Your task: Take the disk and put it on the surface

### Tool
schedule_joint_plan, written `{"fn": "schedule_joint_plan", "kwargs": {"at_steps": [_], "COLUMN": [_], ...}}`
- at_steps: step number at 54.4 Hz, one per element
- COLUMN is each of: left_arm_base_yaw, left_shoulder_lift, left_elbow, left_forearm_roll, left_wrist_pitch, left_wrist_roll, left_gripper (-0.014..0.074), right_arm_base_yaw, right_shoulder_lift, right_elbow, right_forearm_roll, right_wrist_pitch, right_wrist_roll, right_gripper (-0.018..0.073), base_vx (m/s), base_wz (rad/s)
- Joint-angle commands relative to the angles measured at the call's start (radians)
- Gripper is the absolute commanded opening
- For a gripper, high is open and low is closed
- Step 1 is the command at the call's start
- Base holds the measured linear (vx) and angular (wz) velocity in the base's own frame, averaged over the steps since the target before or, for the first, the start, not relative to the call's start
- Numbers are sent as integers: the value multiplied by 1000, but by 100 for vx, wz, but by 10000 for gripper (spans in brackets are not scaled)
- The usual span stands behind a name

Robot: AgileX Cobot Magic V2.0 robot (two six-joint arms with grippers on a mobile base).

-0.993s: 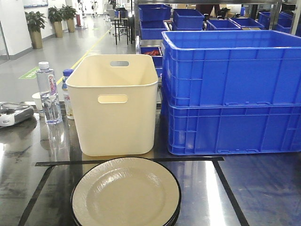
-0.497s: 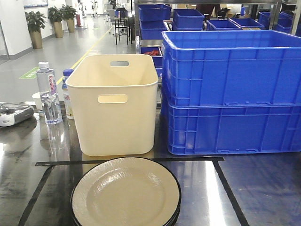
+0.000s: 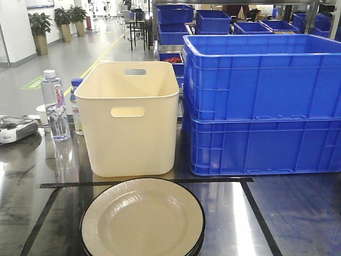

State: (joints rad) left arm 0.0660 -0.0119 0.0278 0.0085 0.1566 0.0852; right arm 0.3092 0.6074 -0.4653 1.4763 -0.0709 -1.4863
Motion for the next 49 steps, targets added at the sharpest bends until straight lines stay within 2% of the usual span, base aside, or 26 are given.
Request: {"fn": "schedule_joint_plan", "kwargs": {"at_steps": [1,3,5,6,10,16,19,24,29,41,49], "left_arm_base_yaw": [-1,-1,-1,-1,-1,-1,-1,-1,-1,-1,-1], "left_shoulder_lift": [-15,-15,-15,-15,-15,-15,-15,-15,-15,-15,-15], "left_elbow": [24,24,24,24,24,24,24,24,24,24,24], "left_forearm_roll": [1,1,1,1,1,1,1,1,1,1,1], "left_wrist_pitch": [-78,-78,-78,-78,-78,-78,-78,-78,-78,-78,-78], "left_wrist_roll": [-7,-7,-7,-7,-7,-7,-7,-7,-7,-7,-7], "left_gripper": [-1,-1,-1,-1,-1,-1,-1,-1,-1,-1,-1], "right_arm_base_yaw": [-1,-1,-1,-2,-2,-2,-2,-4,-37,-259,-324], "right_shoulder_lift": [5,10,14,18,30,49,57,54,0,-303,-499], "right_elbow": [-32,-32,-32,-32,-32,-32,-32,-23,25,274,457], "right_forearm_roll": [-432,-644,-808,-869,-1142,-1386,-1458,-1511,-1519,-1498,-1504], "right_wrist_pitch": [41,43,45,45,45,61,71,71,38,-9,-9], "right_wrist_roll": [420,603,775,868,1113,1357,1419,1439,1439,1439,1430], "right_gripper": [-12,-12,-12,-12,-12,-12,-12,-12,-12,-12,-12], "base_vx": [0,0,0,0,0,0,0,0,0,0,0], "base_wz": [0,0,0,0,0,0,0,0,0,0,0]}}
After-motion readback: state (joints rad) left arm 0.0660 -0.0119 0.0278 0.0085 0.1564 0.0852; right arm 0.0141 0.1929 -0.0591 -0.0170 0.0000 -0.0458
